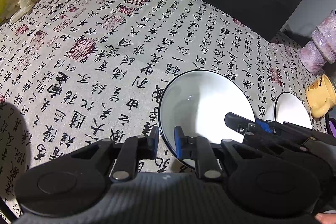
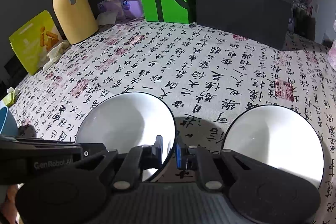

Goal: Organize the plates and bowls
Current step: 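Close the left gripper on one white bowl rim while the right grips the other, then lift the gripped white bowl with both grippers and carry it toward the blue bowl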

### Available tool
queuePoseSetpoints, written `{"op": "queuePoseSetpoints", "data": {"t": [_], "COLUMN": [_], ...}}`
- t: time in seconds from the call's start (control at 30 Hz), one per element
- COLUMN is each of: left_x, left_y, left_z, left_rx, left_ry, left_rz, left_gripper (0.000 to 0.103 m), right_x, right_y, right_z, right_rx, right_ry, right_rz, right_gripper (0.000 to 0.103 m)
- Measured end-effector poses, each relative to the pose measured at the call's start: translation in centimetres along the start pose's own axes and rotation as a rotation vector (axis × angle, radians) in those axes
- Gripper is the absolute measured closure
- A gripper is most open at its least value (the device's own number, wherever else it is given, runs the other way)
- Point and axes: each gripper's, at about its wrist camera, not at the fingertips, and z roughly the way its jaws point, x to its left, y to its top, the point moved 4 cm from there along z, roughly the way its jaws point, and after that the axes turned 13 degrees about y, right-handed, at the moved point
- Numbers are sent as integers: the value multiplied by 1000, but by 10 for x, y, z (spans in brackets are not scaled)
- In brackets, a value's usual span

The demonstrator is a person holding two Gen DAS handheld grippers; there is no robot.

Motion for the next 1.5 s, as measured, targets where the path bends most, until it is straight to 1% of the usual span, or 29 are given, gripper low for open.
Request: {"op": "queuePoseSetpoints", "data": {"t": [0.23,0.7,1.03,1.4,1.5], "left_x": [-3,7,12,12,13], "left_y": [0,4,9,12,11], "left_z": [-1,1,-1,1,1], "left_rx": [-16,-4,-23,-18,-27], "left_ry": [21,-12,-15,-12,-14], "left_rz": [31,1,2,-21,-34], "left_gripper": [88,89,92,92,92], "right_x": [2,3,10,5,3], "right_y": [0,-1,1,1,1], "right_z": [0,-1,0,3,3], "right_rx": [-13,-36,-36,-27,-30], "right_ry": [-7,0,-1,20,24], "right_rz": [-2,1,-14,22,34], "right_gripper": [91,91,91,90,90]}}
